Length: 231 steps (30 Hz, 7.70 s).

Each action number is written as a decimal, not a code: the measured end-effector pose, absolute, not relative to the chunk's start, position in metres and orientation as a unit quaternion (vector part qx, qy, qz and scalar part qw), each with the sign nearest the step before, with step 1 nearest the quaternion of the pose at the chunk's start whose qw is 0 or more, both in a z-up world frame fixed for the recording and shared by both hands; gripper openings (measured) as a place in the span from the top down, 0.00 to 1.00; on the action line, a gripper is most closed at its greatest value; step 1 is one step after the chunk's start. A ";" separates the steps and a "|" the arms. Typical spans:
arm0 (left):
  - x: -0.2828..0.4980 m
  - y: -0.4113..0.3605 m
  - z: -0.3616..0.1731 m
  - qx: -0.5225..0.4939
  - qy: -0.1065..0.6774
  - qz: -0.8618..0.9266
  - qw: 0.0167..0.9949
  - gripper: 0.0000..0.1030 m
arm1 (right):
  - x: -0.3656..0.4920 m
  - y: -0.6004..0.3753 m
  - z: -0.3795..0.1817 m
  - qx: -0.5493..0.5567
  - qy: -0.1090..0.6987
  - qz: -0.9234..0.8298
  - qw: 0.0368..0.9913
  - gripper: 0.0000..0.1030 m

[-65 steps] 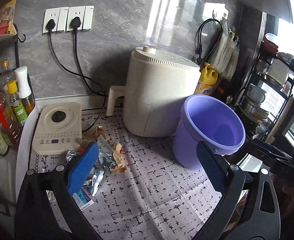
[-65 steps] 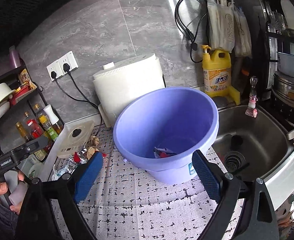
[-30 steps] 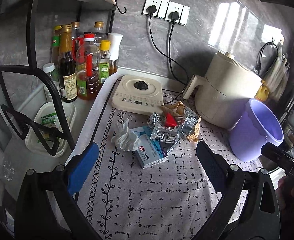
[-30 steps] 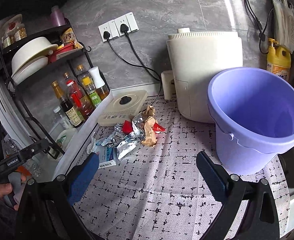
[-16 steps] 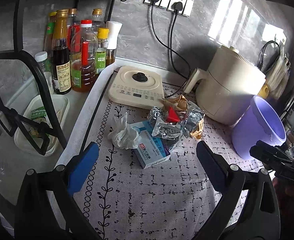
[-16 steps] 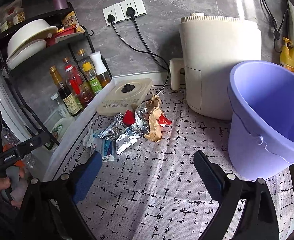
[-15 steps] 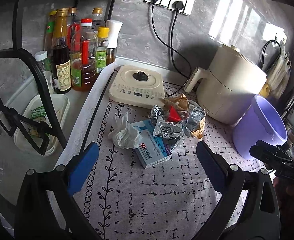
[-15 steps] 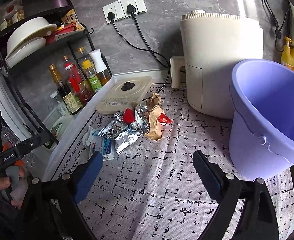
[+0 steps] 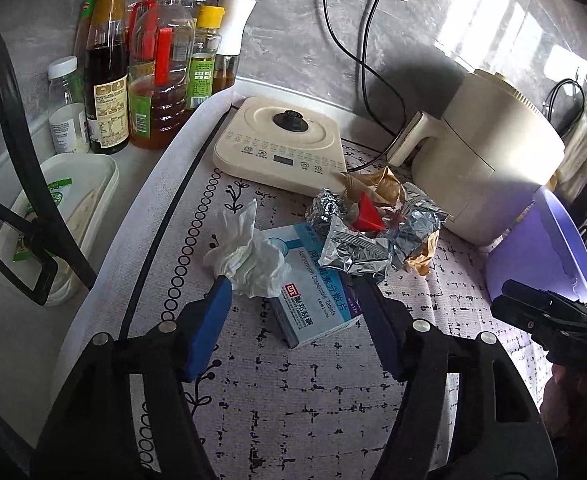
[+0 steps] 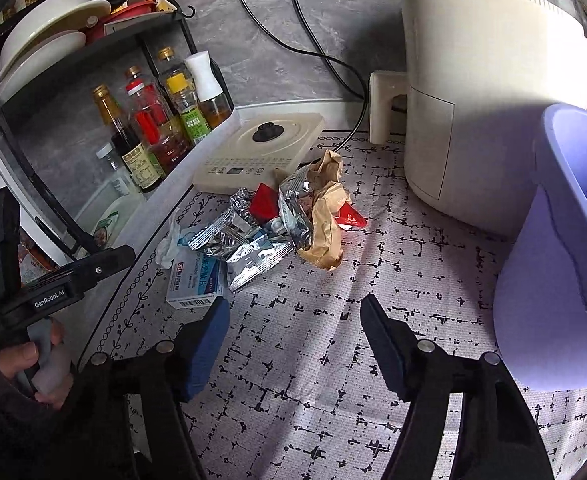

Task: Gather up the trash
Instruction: 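Grasp a white tissue with the left tool while the right tool grasps brown paper, then lift the brown paper into the bucket and open the right tool, then carry the white tissue into the bucket and open the left tool, then bring both tools back to the remaining trash, then grasp a silver foil packet with the left tool while the right tool grasps a pink paper scrap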

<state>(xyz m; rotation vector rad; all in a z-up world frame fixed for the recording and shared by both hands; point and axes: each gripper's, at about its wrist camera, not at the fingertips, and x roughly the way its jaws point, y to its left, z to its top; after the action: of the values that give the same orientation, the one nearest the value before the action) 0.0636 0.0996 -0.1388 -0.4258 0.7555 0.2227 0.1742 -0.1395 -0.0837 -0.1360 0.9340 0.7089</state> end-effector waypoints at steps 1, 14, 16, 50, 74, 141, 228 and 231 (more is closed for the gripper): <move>0.068 0.101 -0.141 -0.206 0.369 0.104 0.900 0.45 | 0.177 -0.138 -0.085 -0.066 0.441 0.335 0.830 0.34; 0.107 0.113 -0.179 -0.223 0.392 0.110 0.886 0.56 | 0.238 -0.112 -0.106 -0.097 0.460 0.335 0.816 0.40; 0.108 0.116 -0.182 -0.227 0.393 0.111 0.884 0.62 | 0.246 -0.107 -0.114 -0.103 0.471 0.334 0.810 0.44; 0.058 0.082 -0.090 -0.161 0.317 0.085 0.931 0.92 | 0.188 -0.159 -0.053 -0.058 0.393 0.321 0.860 0.87; 0.062 0.014 -0.006 -0.091 0.246 0.011 0.965 0.92 | 0.183 -0.264 0.044 -0.019 0.283 0.226 0.932 0.87; 0.073 -0.026 0.004 -0.051 0.255 -0.092 0.961 0.06 | 0.110 -0.321 0.018 0.051 0.279 0.117 0.952 0.08; 0.140 0.153 -0.146 -0.258 0.338 -0.058 0.903 0.99 | 0.284 -0.095 -0.146 -0.050 0.490 0.188 0.850 0.80; 0.136 0.150 -0.139 -0.253 0.330 -0.061 0.907 0.99 | 0.278 -0.096 -0.142 -0.056 0.483 0.189 0.853 0.83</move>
<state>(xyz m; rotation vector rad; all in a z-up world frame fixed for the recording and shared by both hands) 0.1364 0.1505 -0.1395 -0.5225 0.6822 -0.1257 0.2779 -0.0963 -0.1421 -0.1187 1.0152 0.3975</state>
